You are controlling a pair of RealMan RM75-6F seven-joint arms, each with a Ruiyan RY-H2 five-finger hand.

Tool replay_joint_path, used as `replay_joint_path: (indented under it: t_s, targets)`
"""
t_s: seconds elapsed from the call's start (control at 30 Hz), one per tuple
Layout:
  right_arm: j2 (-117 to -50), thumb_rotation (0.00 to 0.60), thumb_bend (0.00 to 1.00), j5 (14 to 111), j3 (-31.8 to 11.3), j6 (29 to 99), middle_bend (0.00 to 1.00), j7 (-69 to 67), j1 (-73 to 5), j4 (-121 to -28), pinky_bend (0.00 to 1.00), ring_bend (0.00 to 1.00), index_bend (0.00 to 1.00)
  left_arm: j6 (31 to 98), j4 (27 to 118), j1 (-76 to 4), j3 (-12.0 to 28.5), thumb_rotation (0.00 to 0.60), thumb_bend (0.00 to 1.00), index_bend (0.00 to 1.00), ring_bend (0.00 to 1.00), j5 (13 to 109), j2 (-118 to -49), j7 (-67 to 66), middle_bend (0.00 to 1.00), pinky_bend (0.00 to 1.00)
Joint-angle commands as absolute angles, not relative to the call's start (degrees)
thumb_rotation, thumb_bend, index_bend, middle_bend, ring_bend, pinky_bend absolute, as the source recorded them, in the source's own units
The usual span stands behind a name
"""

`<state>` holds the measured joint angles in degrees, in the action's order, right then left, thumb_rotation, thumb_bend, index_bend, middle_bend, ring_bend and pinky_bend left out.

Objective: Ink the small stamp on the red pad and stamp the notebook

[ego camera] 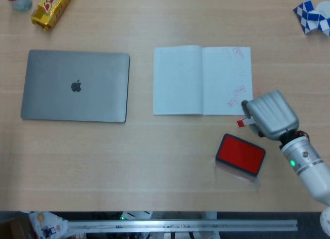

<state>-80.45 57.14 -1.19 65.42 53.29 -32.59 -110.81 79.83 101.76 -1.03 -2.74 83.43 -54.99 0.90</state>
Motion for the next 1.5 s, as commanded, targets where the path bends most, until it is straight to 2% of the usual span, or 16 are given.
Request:
replay_joint_path:
  t_s: [0.03,0.4,0.7,1.23,1.5]
  targets:
    - [-79.24,0.600,0.36,51.88,-3.44,63.77,1.00,54.18,-35.13,-110.56,1.00,1.00,0.71,79.82,101.89,-1.05,-2.74,0.600,0.27,0.03,0.03,83.43,-54.94,0.82,0.03,0.04]
    - [-78.21,0.600,0.36,38.67,-6.08,61.23,1.00,58.31,-42.54,-108.60,1.00,1.00,0.71,79.40,102.65,-1.41,-2.76,0.600,0.27,0.03,0.03,83.52,-54.85,0.15,0.03,0.04]
    - [-81.21,0.600,0.36,30.92,-6.62,61.53,1.00,62.08,-48.89,-105.20,1.00,1.00,0.72,79.26,103.01,-1.56,-2.69,0.600,0.27,0.03,0.03,83.36,-54.84,0.17,0.03,0.04]
    - [-91.52,0.600,0.36,23.98,-5.19,62.64,1.00,65.96,-56.70,-96.44,1.00,1.00,0.72,79.03,102.40,-1.53,-2.59,0.600,0.27,0.03,0.03,82.56,-54.83,1.01,0.03,0.04]
    - [-94.20,0.600,0.36,22.74,-5.09,63.78,1.00,67.25,-58.75,-93.51,1.00,1.00,0.73,78.94,101.83,-1.50,-2.50,0.600,0.27,0.03,0.03,82.21,-54.82,1.59,0.03,0.04]
